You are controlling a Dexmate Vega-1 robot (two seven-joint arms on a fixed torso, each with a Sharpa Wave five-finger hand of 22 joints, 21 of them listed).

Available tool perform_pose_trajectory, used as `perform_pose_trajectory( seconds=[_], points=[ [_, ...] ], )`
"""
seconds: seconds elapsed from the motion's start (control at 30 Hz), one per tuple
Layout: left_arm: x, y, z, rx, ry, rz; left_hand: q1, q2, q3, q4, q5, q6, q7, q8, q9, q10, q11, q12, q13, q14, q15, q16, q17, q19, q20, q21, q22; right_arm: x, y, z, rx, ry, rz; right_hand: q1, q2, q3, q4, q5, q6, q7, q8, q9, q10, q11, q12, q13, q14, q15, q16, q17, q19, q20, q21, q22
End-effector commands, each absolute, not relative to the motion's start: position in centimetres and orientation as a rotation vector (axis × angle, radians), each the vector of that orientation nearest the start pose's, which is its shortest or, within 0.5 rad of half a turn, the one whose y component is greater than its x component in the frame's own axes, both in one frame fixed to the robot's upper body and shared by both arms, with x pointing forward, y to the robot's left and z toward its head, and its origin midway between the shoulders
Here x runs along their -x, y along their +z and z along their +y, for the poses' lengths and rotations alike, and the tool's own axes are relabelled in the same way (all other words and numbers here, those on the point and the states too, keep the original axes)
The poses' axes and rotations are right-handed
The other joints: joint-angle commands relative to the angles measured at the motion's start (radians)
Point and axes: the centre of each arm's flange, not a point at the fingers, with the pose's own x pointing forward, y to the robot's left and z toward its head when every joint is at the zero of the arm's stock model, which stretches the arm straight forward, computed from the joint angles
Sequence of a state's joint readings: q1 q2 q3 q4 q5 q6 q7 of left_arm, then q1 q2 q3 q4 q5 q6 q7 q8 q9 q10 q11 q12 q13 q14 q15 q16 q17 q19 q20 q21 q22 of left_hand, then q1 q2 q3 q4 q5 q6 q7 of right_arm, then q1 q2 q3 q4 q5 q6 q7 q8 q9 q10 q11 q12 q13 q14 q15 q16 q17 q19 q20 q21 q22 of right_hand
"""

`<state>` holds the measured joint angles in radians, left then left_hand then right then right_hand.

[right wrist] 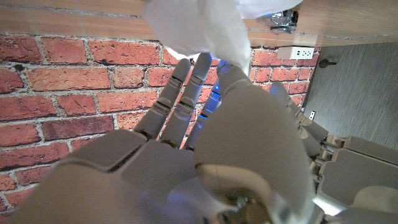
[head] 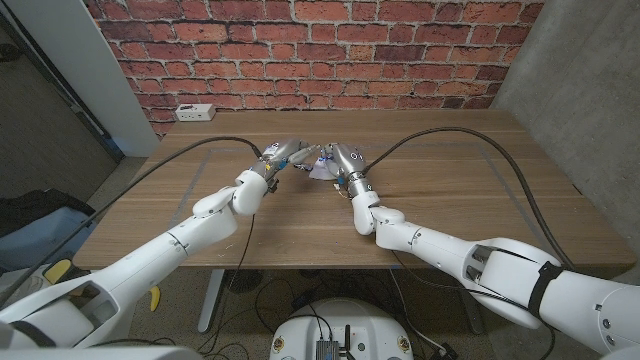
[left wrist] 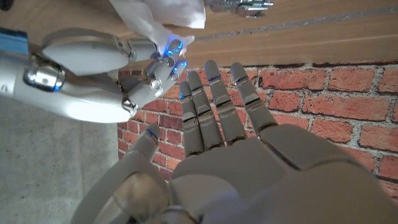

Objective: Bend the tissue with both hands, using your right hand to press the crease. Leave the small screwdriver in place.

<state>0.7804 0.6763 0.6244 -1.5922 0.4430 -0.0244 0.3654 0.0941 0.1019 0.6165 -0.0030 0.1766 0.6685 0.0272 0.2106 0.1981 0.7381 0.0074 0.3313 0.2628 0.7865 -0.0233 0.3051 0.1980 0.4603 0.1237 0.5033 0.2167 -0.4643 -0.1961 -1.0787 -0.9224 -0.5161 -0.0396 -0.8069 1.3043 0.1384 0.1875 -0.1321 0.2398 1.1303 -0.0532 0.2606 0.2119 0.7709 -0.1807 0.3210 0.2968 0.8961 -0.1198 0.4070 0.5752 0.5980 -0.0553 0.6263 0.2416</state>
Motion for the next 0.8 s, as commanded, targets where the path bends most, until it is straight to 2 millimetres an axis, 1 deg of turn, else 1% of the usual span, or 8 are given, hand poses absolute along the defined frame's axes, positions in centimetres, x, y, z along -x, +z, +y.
perform_pose_trajectory(
  seconds=[0.03, 0.2, 0.33, 0.47, 0.53, 0.67, 0.73, 0.8],
  points=[
    [-57.8, 0.8, 23.2, -0.744, 0.300, -1.162, 0.008, -0.002, 0.009, -0.001, -0.003, -0.018, -0.005, -0.006, 0.002, -0.008, 0.001, -0.004, 0.008, 0.001, 0.002, -0.003, 0.005, -0.014, 0.007, 0.003, 0.006, -67.3, -5.5, -1.7, 1.150, -0.073, -0.897, 0.013, 0.006, 0.004, -0.008, -0.004, -0.006, 0.001, -0.003, 0.002, -0.021, 0.004, -0.016, -0.002, -0.005, -0.119, -0.012, -0.010, -0.005, 0.000, 0.013, 0.001],
    [-58.1, 0.7, 23.5, -0.732, 0.279, -1.149, 0.005, -0.004, 0.008, 0.000, -0.004, -0.032, -0.005, -0.011, 0.002, -0.016, 0.001, -0.007, 0.012, -0.002, 0.004, -0.005, 0.007, -0.026, 0.011, 0.000, 0.006, -67.5, -5.7, -1.6, 1.154, -0.052, -0.858, -0.021, 0.005, -0.013, 0.013, -0.013, -0.068, -0.015, -0.031, 0.001, -0.075, 0.007, -0.057, -0.013, -0.018, -0.107, -0.041, -0.036, -0.025, 0.003, 0.027, -0.006],
    [-58.3, 0.8, 23.6, -0.732, 0.262, -1.140, -0.002, -0.011, 0.004, 0.002, -0.006, -0.047, -0.008, -0.014, 0.002, -0.030, 0.003, -0.013, 0.017, -0.015, 0.005, -0.011, 0.009, -0.036, 0.016, -0.001, 0.007, -67.7, -5.8, -2.0, 1.149, -0.062, -0.824, -0.084, -0.020, -0.043, 0.036, -0.008, -0.376, -0.098, -0.098, -0.012, -0.150, 0.032, -0.111, -0.028, -0.018, -0.096, -0.077, -0.059, -0.036, 0.019, 0.057, -0.023],
    [-58.5, 0.8, 23.6, -0.741, 0.251, -1.134, -0.007, -0.016, 0.000, 0.003, -0.007, -0.058, -0.010, -0.017, 0.002, -0.037, 0.001, -0.016, 0.020, -0.024, 0.010, -0.015, 0.011, -0.046, 0.019, -0.003, 0.007, -67.7, -5.9, -2.5, 1.154, -0.081, -0.792, -0.145, -0.048, -0.076, 0.055, 0.014, -0.650, -0.116, -0.101, -0.020, -0.264, 0.052, -0.141, -0.034, -0.042, -0.090, -0.110, -0.066, -0.049, 0.034, 0.073, -0.035],
    [-58.5, 0.9, 23.5, -0.747, 0.245, -1.133, -0.010, -0.019, -0.002, 0.004, -0.007, -0.061, -0.013, -0.017, 0.001, -0.044, 0.004, -0.019, 0.021, -0.028, 0.010, -0.017, 0.012, -0.049, 0.020, -0.004, 0.007, -67.7, -5.9, -2.8, 1.158, -0.095, -0.780, -0.170, -0.054, -0.089, 0.065, 0.023, -0.748, -0.096, -0.100, -0.020, -0.304, 0.061, -0.139, -0.036, -0.054, -0.085, -0.120, -0.064, -0.054, 0.040, 0.078, -0.039],
    [-58.7, 1.0, 23.2, -0.757, 0.231, -1.124, -0.015, -0.025, -0.006, 0.004, -0.006, -0.078, -0.016, -0.020, 0.001, -0.059, 0.004, -0.025, 0.025, -0.036, 0.012, -0.021, 0.013, -0.059, 0.022, -0.006, 0.008, -67.5, -6.0, -3.4, 1.179, -0.124, -0.765, -0.191, -0.063, -0.101, 0.072, 0.033, -0.757, -0.075, -0.077, -0.019, -0.331, 0.069, -0.135, -0.038, -0.070, -0.084, -0.131, -0.062, -0.060, 0.046, 0.081, -0.042],
    [-58.8, 1.1, 23.1, -0.765, 0.225, -1.119, -0.016, -0.027, -0.007, 0.004, -0.006, -0.083, -0.016, -0.021, 0.001, -0.063, 0.006, -0.027, 0.026, -0.039, 0.014, -0.022, 0.014, -0.063, 0.023, -0.007, 0.008, -67.4, -6.0, -3.8, 1.192, -0.134, -0.759, -0.204, -0.069, -0.113, 0.074, 0.045, -0.649, -0.080, -0.033, -0.014, -0.322, 0.078, -0.120, -0.038, -0.085, -0.080, -0.133, -0.050, -0.067, 0.051, 0.084, -0.044],
    [-59.0, 1.1, 23.0, -0.771, 0.214, -1.114, -0.018, -0.028, -0.007, 0.004, -0.006, -0.089, -0.019, -0.022, 0.001, -0.068, 0.005, -0.029, 0.028, -0.045, 0.014, -0.025, 0.014, -0.065, 0.024, -0.007, 0.008, -67.2, -6.2, -4.4, 1.209, -0.156, -0.763, -0.206, -0.069, -0.120, 0.070, 0.061, -0.486, -0.035, 0.028, -0.003, -0.310, 0.082, -0.109, -0.037, -0.093, -0.082, -0.135, -0.041, -0.072, 0.051, 0.089, -0.047]
  ],
)
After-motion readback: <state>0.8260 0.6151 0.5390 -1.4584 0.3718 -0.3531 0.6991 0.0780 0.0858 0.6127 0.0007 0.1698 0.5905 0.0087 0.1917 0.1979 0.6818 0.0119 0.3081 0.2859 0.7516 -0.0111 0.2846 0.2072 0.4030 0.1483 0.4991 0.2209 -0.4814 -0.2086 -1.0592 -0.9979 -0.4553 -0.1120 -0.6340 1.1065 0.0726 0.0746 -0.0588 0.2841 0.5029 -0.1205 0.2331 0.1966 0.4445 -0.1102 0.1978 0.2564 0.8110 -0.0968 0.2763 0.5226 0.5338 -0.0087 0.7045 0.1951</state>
